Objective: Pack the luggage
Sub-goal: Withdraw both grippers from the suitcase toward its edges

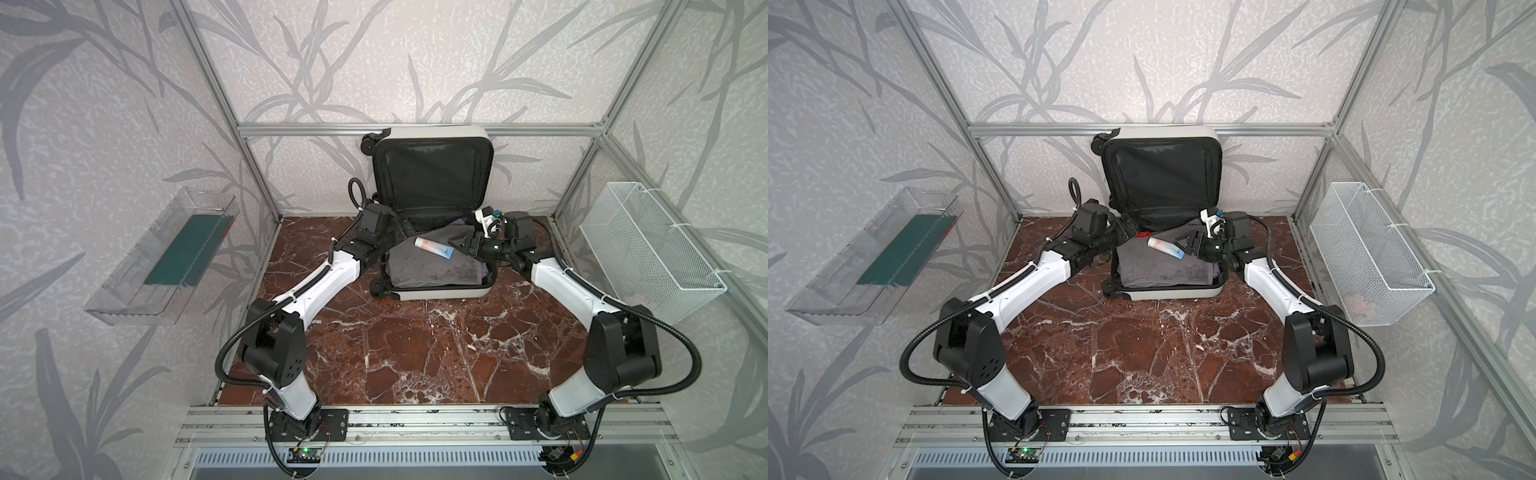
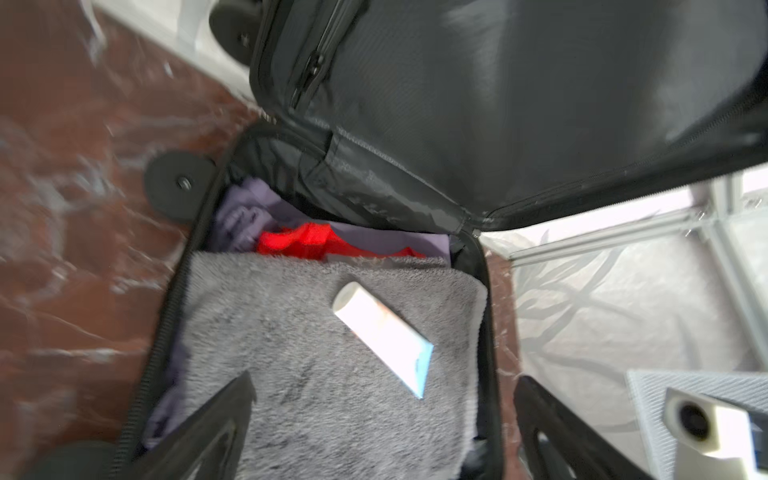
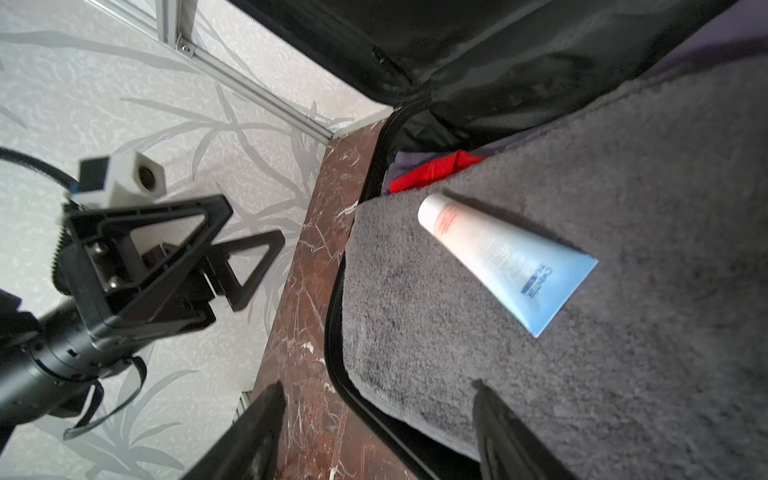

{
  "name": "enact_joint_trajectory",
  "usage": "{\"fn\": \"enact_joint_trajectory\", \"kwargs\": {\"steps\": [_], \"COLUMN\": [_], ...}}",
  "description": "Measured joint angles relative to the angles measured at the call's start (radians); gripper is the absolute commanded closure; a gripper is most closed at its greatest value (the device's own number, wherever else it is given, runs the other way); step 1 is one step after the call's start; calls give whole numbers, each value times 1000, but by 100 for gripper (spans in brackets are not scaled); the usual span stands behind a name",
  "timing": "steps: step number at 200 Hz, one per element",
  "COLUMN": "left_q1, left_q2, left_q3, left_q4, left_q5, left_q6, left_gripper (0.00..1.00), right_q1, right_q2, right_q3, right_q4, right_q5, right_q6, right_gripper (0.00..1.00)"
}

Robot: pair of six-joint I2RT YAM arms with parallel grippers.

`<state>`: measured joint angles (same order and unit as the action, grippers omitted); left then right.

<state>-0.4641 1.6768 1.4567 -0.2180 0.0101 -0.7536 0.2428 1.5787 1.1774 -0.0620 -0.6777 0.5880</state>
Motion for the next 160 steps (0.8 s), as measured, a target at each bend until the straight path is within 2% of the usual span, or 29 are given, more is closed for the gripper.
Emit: {"fn": "enact_joint_trajectory", "kwargs": {"steps": [26, 57, 98, 160], "left_q1": [21, 106, 202, 270], "left_q2": [-4, 3, 60, 223], "left_q3": [92, 210, 333, 398], "left_q4": [-22, -24, 2, 66], "left_q5": [-31, -30, -7, 154], "left_q6": [224, 359, 455, 491], "left_gripper": [1, 3, 12, 25], "right_q1": [6, 6, 0, -1], "right_q2": [-52, -92, -118, -142], "right_q3": [-37, -21, 40, 59], "right_q4": [-35, -101, -167, -178], "right_q5": [27, 61, 96, 121], "right_q6": [-9, -38, -47, -16], "right_gripper": [27, 27, 27, 27]}}
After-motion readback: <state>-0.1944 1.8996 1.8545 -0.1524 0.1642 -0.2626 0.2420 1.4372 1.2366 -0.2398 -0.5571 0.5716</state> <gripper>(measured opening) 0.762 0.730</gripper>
